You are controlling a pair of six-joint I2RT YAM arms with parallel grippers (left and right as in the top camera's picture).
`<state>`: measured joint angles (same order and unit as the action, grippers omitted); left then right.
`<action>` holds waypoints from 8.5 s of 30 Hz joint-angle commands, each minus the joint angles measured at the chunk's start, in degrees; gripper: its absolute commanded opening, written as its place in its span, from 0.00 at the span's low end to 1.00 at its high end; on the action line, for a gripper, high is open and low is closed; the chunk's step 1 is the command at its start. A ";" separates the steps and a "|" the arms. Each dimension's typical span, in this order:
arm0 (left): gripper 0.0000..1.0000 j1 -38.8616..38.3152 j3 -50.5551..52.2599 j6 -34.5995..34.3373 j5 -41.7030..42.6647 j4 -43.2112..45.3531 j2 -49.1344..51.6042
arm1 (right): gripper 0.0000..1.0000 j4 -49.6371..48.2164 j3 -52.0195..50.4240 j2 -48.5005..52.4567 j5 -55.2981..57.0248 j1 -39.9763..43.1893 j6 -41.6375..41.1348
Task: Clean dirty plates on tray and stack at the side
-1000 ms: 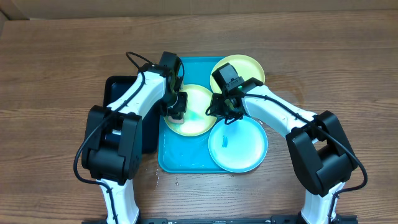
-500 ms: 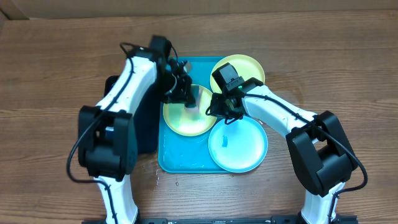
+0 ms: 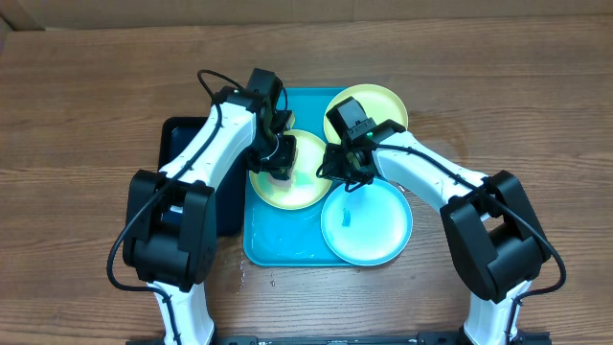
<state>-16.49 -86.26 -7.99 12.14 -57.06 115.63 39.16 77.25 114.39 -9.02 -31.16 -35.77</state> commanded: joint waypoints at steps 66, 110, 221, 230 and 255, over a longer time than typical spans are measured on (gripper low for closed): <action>0.04 -0.68 11.54 -4.24 21.53 16.59 -1.14 | 0.04 -0.68 -0.04 -0.24 -0.72 -0.33 0.15; 0.04 -1.05 8.96 -3.74 23.74 13.09 -5.64 | 0.04 -0.63 -0.04 -0.24 -0.52 -0.33 0.15; 0.04 13.49 34.16 -2.03 -14.03 21.40 -23.02 | 0.04 -0.48 -0.04 -0.24 -0.52 -0.33 0.15; 0.51 13.49 31.26 -2.29 -12.22 18.64 -23.10 | 0.21 -0.50 -0.04 -0.24 -0.52 -0.33 0.15; 1.00 13.49 5.40 -10.49 -12.59 -3.76 -56.06 | 0.20 -2.54 -0.04 1.33 2.56 -0.63 -0.31</action>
<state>-3.33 -79.61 -17.06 -0.58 -61.01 64.34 37.04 77.12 114.41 -8.69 -31.24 -35.79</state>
